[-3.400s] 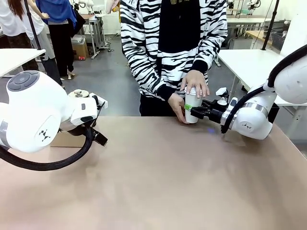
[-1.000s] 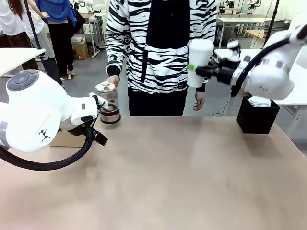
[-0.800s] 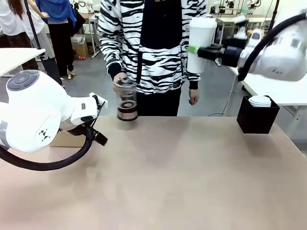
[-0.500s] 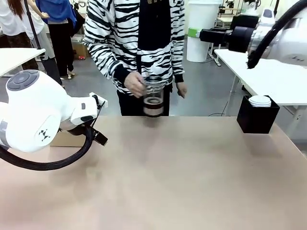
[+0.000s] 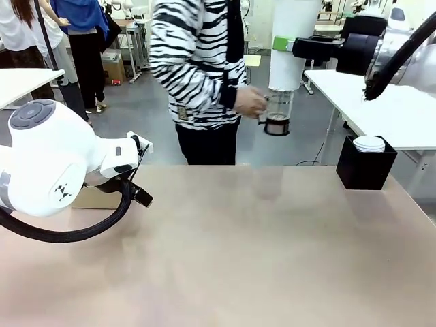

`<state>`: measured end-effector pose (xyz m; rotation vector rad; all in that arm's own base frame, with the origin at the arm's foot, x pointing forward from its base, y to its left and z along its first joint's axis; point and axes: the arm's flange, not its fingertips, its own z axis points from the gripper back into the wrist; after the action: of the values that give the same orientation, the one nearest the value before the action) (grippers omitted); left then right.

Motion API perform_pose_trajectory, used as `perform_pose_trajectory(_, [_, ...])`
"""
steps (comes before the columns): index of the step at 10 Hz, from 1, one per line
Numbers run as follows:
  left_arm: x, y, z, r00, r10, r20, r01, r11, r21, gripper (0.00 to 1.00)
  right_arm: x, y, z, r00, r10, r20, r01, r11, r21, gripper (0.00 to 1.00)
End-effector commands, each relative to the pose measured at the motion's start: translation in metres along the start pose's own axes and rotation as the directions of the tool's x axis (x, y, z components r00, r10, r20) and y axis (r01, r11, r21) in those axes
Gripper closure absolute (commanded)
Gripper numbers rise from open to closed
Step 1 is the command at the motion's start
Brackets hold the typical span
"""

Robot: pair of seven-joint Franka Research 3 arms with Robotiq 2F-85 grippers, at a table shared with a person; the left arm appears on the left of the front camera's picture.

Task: Pour a drink into a cup and package it in a carrier.
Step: When a person places the Paper Cup Lid on the 600 ml Paper Cup , lift the 600 ml Paper Cup, then position the Cup Carrier in the center of the table.

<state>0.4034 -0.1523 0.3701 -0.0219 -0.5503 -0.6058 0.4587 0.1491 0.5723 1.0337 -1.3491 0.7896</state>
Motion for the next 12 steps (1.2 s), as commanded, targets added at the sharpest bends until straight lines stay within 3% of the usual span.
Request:
perform_pose_trajectory(1, [0.0, 0.0, 0.0, 1.0, 0.001, 0.001, -0.001, 1.0, -0.002, 0.0, 0.006, -0.005, -0.009, 1.0, 0.014, -0.001, -0.014, 1.0, -0.021, 0.2])
perform_pose_trajectory(9, [0.0, 0.0, 0.0, 1.0, 0.0, 0.0, 0.0, 1.0, 0.0, 0.0, 0.006, -0.005, -0.009, 1.0, 0.014, -0.001, -0.014, 1.0, -0.021, 0.2])
perform_pose_trajectory(12, [0.038, -0.001, 0.077, 0.999, 0.04, 0.01, -0.04, 0.999, 0.031, 0.0, 0.006, -0.005, -0.009, 1.0, 0.014, -0.001, -0.014, 1.0, -0.021, 0.2])
